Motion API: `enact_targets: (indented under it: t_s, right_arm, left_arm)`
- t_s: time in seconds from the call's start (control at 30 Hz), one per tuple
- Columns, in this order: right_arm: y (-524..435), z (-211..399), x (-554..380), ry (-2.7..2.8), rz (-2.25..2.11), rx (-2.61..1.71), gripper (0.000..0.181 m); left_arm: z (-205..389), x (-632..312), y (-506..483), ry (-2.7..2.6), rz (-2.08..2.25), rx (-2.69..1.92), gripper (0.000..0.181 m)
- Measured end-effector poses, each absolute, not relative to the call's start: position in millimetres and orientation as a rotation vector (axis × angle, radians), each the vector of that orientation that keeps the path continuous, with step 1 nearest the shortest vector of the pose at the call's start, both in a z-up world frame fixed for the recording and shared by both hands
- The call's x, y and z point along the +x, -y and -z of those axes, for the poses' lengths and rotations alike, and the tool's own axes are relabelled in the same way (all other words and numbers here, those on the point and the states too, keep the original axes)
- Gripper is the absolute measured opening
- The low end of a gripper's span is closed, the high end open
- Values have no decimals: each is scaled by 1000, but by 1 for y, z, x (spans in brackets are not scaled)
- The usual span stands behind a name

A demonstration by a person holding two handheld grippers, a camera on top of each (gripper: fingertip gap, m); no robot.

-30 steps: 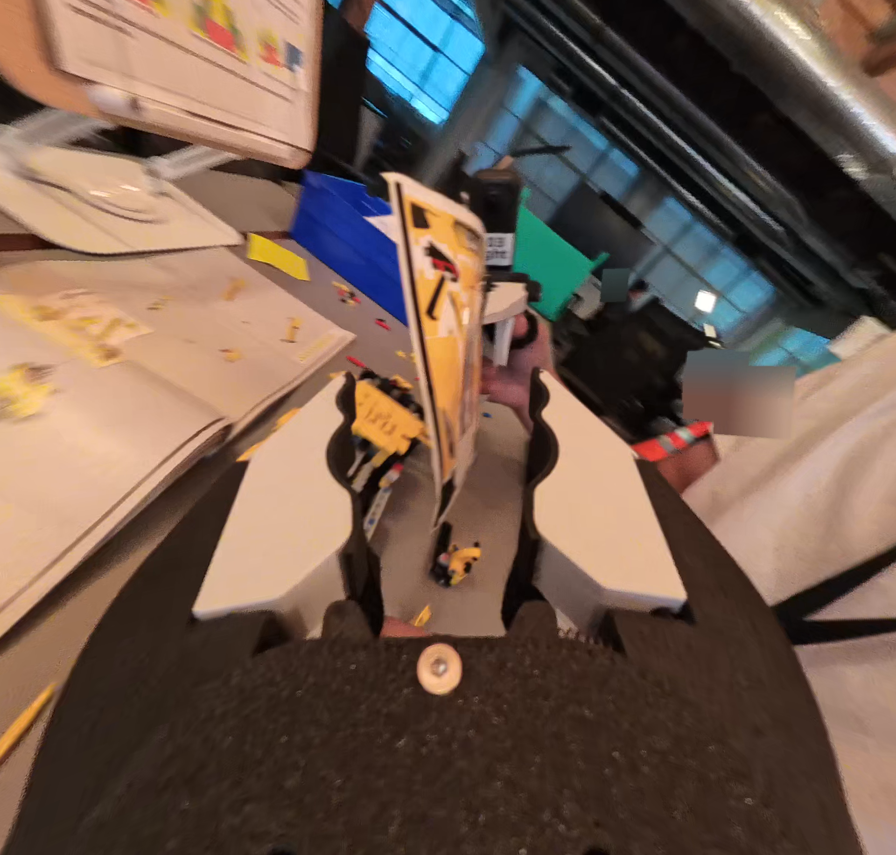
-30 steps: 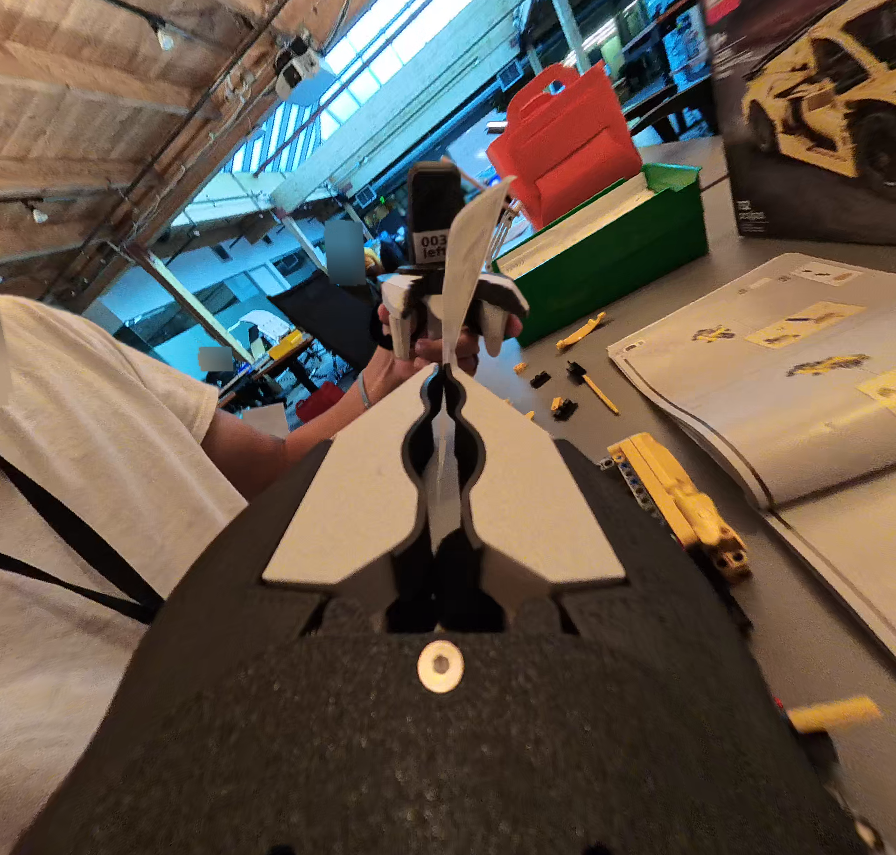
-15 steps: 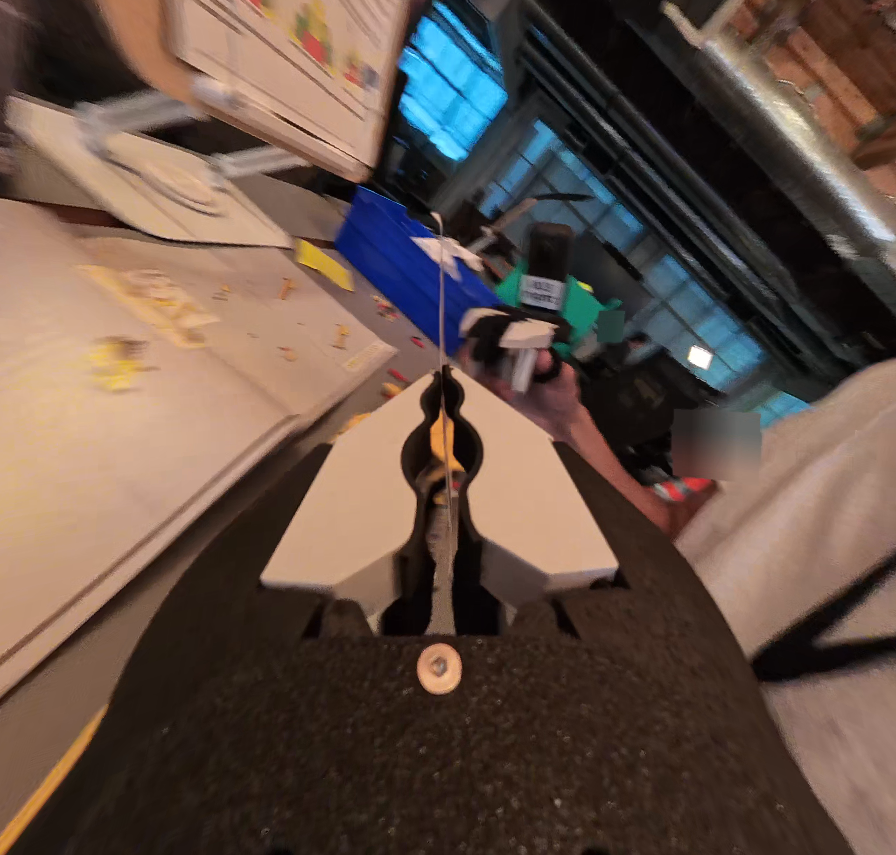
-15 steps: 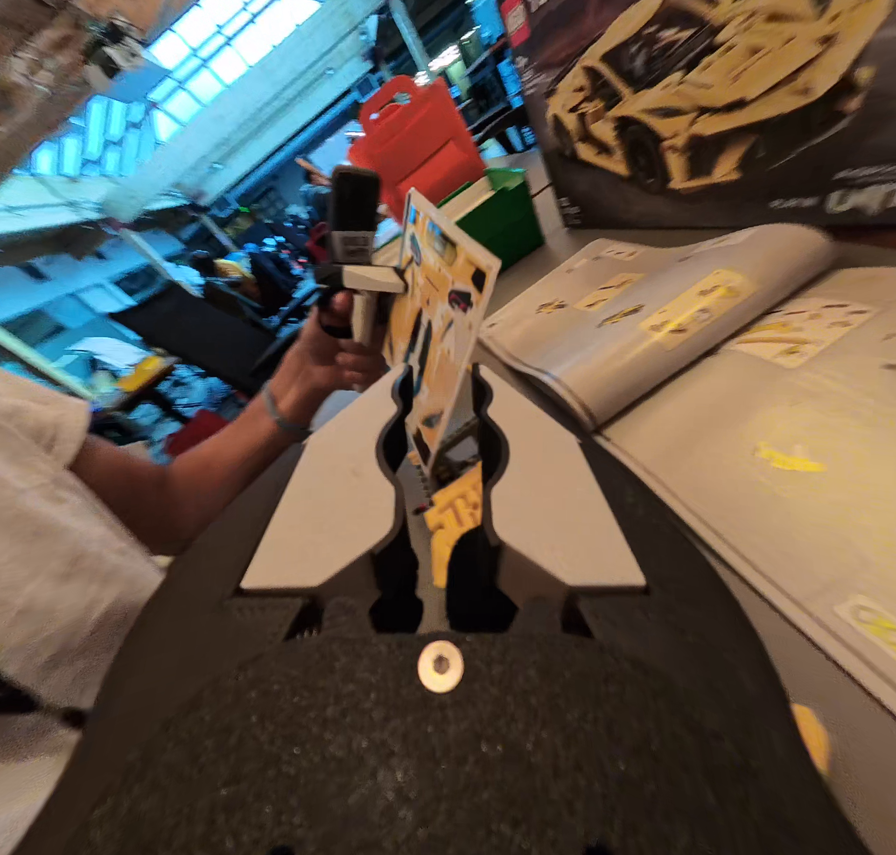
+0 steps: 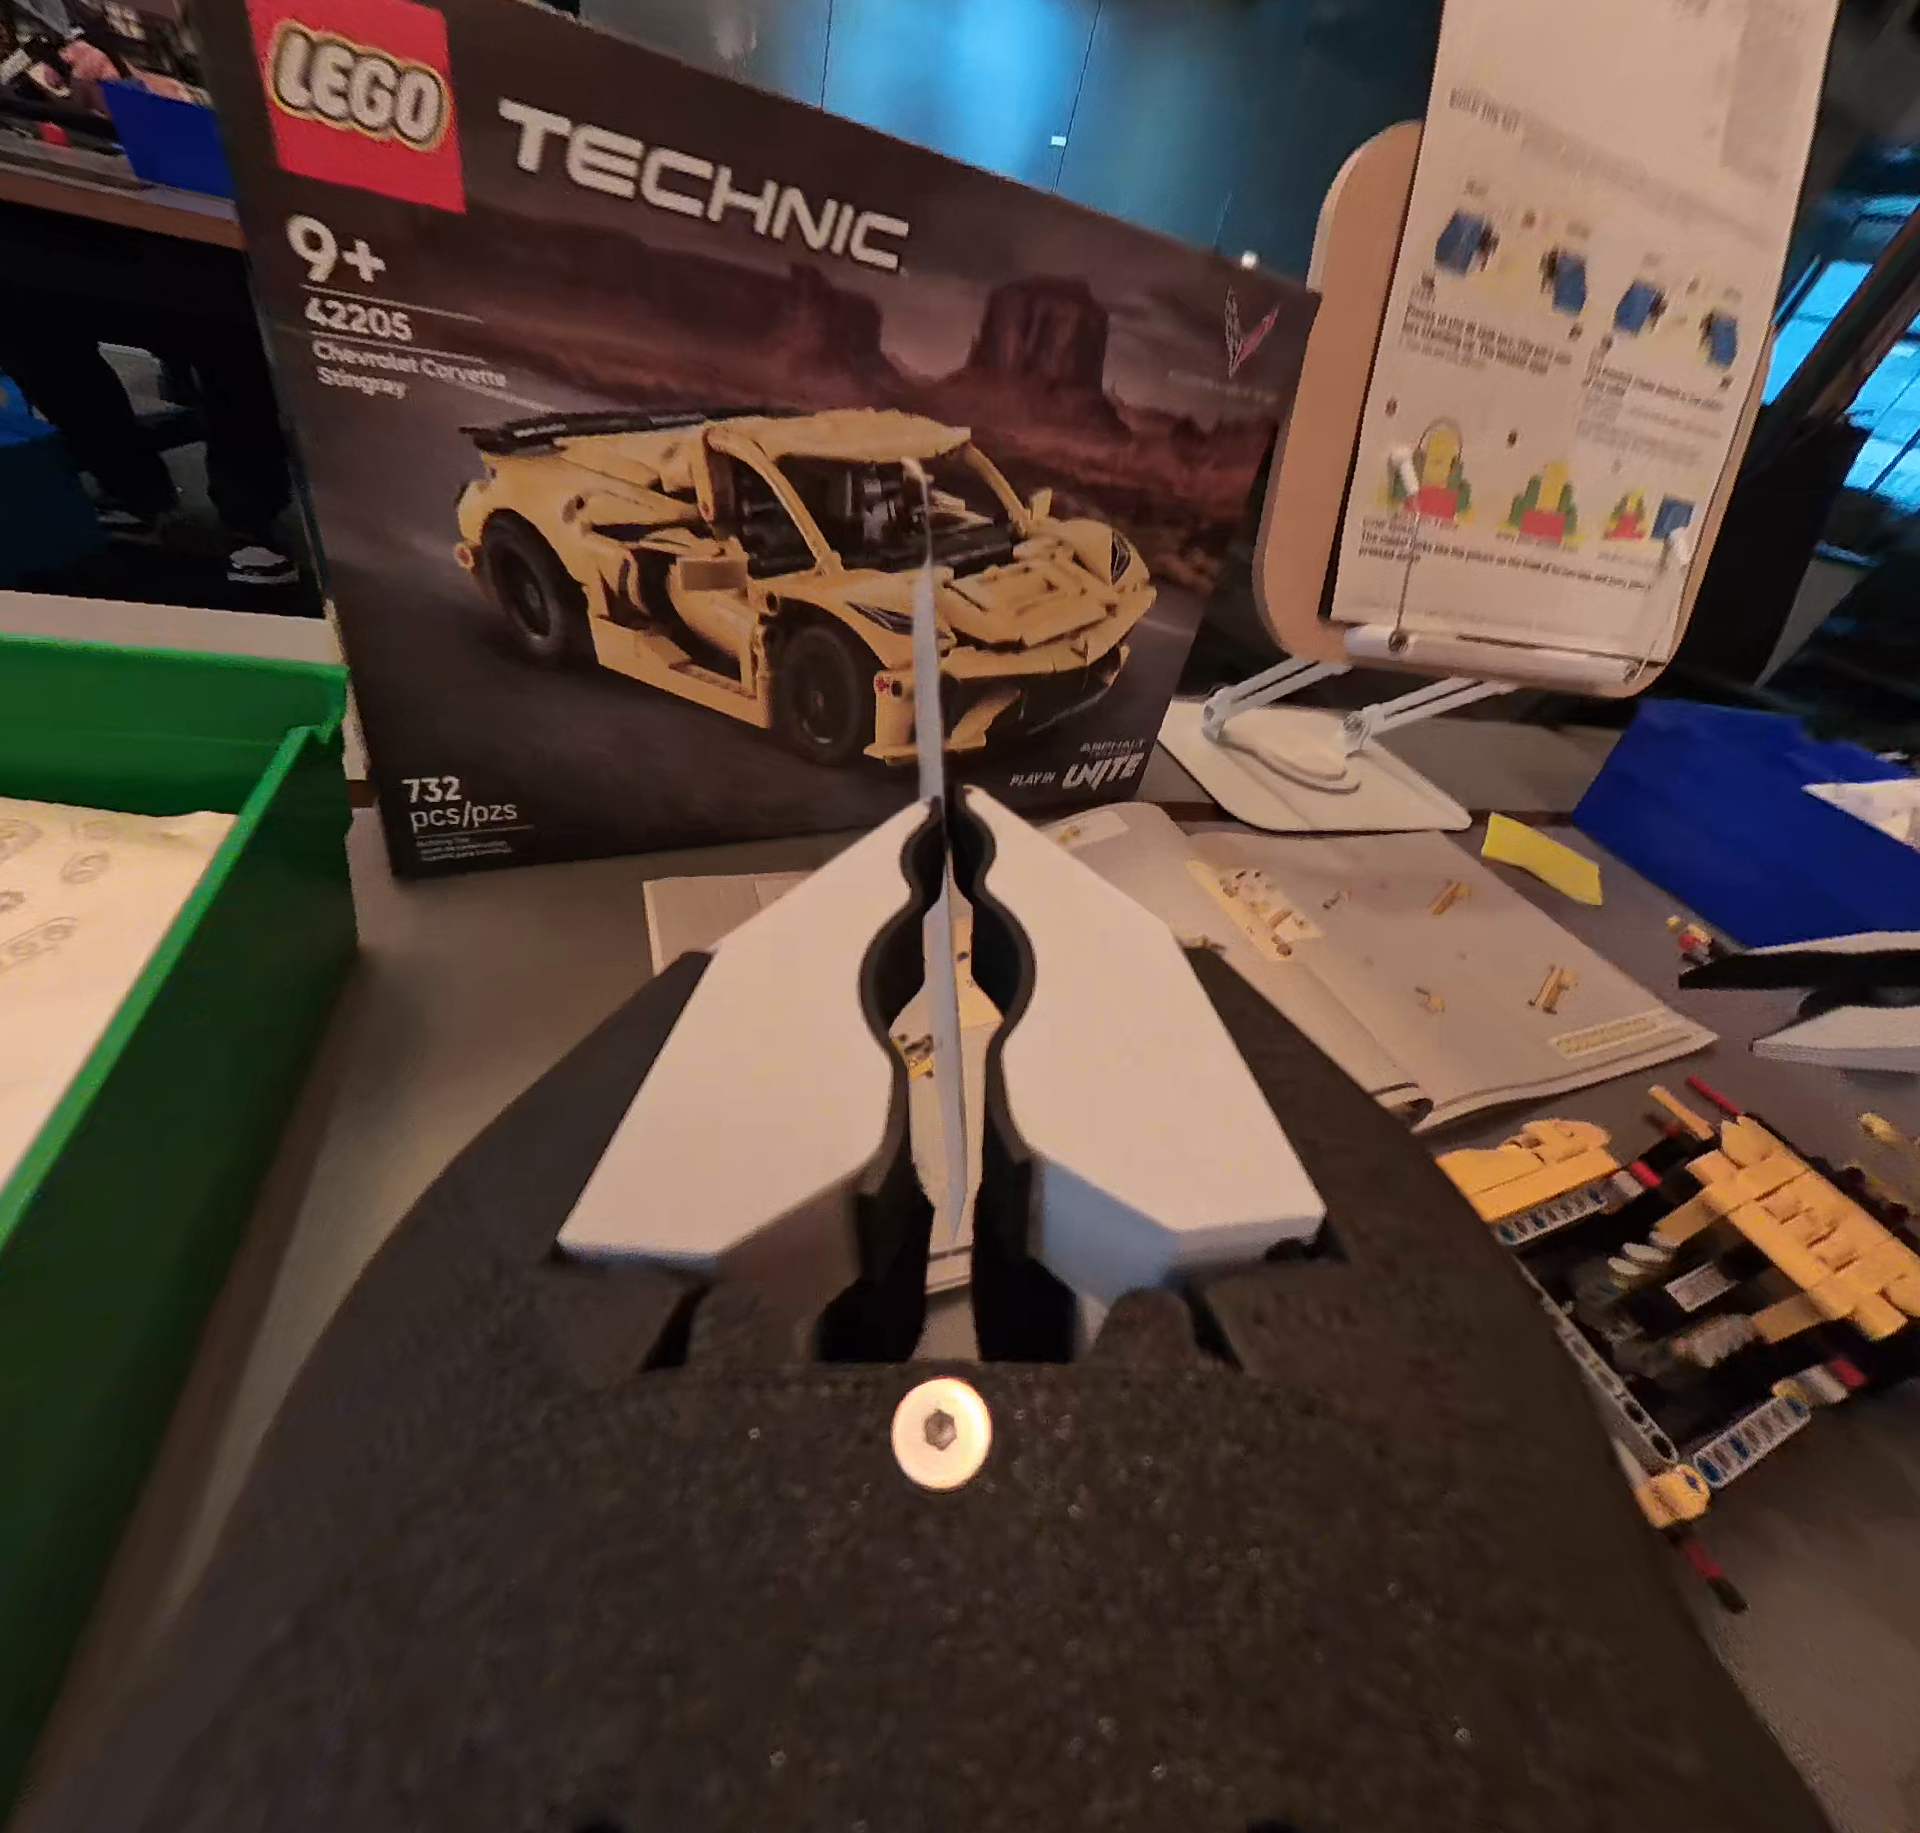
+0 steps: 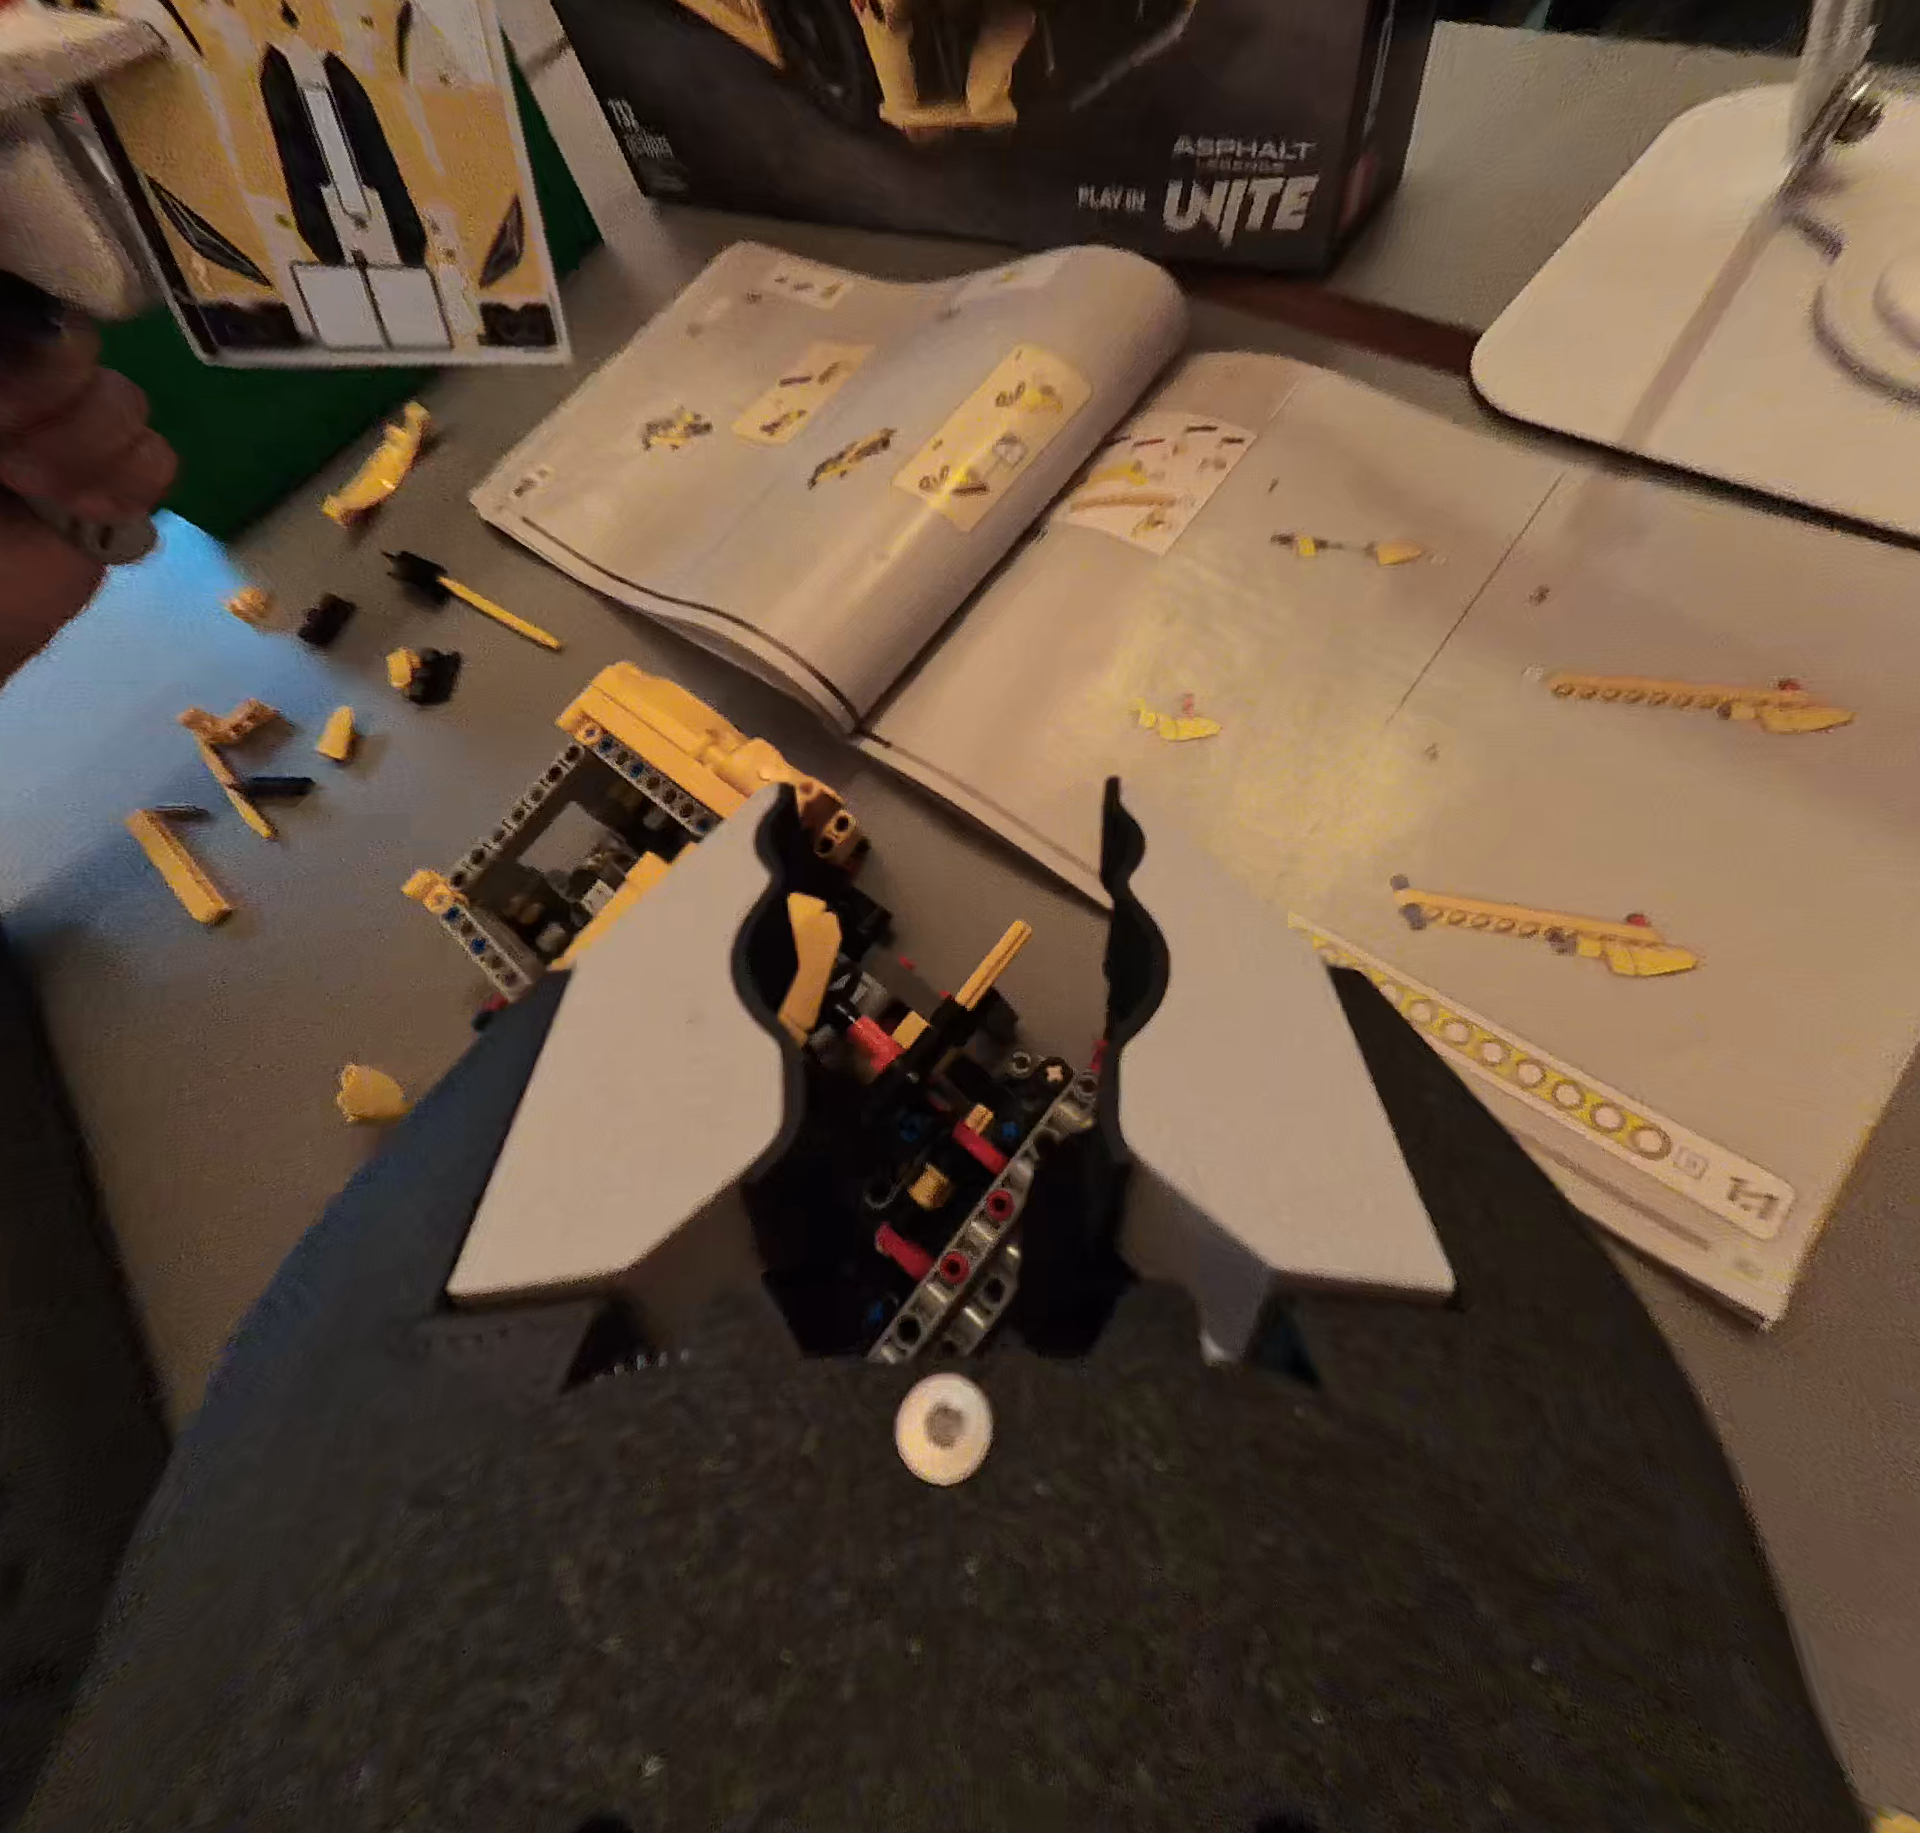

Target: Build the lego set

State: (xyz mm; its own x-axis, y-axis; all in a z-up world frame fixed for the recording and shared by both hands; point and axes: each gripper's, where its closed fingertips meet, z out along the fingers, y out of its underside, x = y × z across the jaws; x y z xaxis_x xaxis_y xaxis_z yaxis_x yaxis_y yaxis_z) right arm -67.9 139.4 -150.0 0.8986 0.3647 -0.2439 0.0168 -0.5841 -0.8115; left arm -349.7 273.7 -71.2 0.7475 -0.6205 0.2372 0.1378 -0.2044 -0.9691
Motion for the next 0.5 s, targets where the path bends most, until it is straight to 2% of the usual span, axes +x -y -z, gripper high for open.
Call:
enact_targets:
  t_s: [0.1, 0.5]
  right_arm:
    - [-142, 150, -70, 341, -369, -2142, 57]
    - [-142, 141, -57, 256, -503, -2057, 47]
  left_arm:
    - [79, -338, -272, -430, 744, -1677, 0]
    - [92, -315, -272, -438, 869, -1688, 0]
